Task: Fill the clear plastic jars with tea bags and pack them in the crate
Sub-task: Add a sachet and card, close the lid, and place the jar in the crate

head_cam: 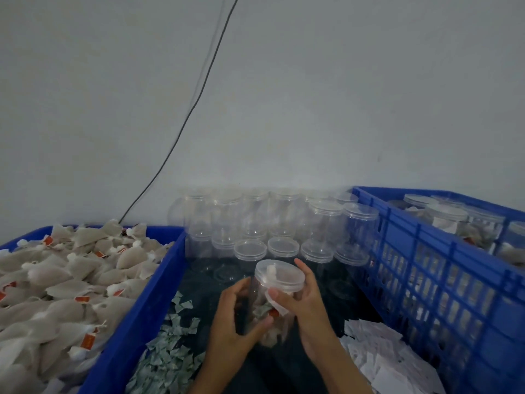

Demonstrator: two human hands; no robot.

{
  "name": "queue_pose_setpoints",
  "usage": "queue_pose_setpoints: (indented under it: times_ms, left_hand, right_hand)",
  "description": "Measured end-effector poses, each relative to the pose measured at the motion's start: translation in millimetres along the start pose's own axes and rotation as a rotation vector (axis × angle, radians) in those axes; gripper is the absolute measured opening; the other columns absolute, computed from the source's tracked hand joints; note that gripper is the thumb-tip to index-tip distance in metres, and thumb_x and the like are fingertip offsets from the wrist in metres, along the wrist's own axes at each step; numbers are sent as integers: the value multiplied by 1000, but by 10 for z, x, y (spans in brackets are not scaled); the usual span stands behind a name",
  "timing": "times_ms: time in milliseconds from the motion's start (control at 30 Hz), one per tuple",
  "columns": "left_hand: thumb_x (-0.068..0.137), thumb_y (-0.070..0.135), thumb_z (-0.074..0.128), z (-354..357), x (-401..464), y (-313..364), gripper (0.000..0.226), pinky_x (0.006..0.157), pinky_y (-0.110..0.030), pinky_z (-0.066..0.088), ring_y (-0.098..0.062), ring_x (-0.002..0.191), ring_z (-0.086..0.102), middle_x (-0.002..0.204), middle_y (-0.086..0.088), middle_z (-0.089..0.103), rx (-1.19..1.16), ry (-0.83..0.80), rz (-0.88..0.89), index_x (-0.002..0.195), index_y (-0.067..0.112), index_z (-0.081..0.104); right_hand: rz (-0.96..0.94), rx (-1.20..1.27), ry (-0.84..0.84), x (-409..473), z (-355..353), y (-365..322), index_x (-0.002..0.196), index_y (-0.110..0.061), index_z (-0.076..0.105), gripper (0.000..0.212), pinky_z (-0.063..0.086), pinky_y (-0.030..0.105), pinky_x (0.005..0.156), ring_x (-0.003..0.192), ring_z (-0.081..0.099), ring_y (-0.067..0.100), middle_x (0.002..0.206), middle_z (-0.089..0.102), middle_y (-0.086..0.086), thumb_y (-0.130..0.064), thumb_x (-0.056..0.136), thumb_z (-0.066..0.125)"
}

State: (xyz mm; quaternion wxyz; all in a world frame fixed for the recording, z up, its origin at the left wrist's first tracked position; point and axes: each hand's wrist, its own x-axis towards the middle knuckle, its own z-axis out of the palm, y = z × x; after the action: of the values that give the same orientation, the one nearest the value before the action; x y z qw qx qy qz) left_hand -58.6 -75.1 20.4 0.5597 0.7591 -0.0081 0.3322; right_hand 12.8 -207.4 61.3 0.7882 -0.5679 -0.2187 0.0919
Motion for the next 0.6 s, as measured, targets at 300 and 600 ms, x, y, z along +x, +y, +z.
queue_pose_setpoints:
  times_ms: [300, 600]
  left_hand:
    - [76, 20, 80, 345, 516, 608, 64, 86, -26, 54, -3, 108, 59, 124, 14, 58, 55, 7, 131, 131, 30, 48]
    - [81, 27, 76, 910, 1059, 1228, 58, 79, -23, 56, -2, 107, 57, 125, 12, 54, 9, -21, 213, 125, 39, 41]
  right_hand:
    - [-85, -75, 46, 248, -214, -779, 123, -13, 56, 69, 55, 41, 88, 109, 62, 28, 117, 66, 11, -10, 60, 82]
    - [-170, -85, 160, 561, -524, -1604, 134, -12, 46, 78, 55, 24, 66, 109, 61, 25, 123, 61, 10, 1, 66, 82]
